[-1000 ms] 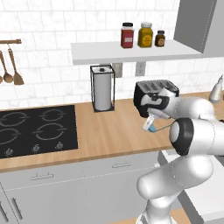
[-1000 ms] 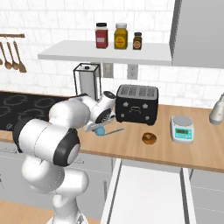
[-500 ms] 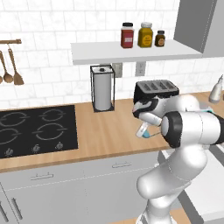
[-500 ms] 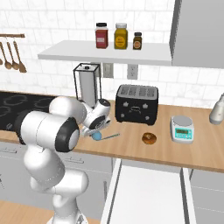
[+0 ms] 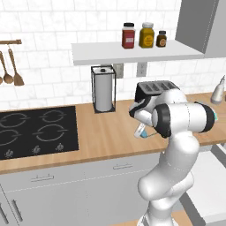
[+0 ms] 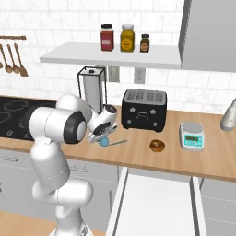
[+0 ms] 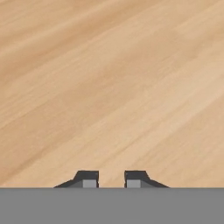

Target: Pick the ladle from the drawer and place it on the counter.

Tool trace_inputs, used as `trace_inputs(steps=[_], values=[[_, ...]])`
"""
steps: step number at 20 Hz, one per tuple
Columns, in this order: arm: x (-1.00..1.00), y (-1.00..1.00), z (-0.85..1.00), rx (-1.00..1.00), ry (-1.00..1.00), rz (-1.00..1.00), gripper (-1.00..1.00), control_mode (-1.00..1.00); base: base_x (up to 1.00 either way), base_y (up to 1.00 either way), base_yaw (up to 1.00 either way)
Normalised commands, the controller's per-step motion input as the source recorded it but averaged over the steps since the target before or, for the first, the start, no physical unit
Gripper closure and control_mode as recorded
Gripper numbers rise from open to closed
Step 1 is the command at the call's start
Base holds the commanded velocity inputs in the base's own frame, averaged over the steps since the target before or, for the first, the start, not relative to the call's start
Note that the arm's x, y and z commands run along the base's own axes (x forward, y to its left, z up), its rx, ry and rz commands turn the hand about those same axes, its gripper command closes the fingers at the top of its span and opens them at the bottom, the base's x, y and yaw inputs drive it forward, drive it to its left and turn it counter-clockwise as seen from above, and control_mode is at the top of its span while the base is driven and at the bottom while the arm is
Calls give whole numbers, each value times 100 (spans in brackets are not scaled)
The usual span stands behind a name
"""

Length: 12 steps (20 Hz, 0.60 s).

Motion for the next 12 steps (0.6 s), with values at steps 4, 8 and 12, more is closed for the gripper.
trace_inputs(steps=[4, 8, 12], values=[[34, 0, -1, 0, 0, 1, 100, -100, 0, 0, 0], [5, 0, 0, 0, 0, 0, -100, -100, 0, 0, 0], [0, 0, 0, 0, 0, 0, -100, -100, 0, 0, 0]])
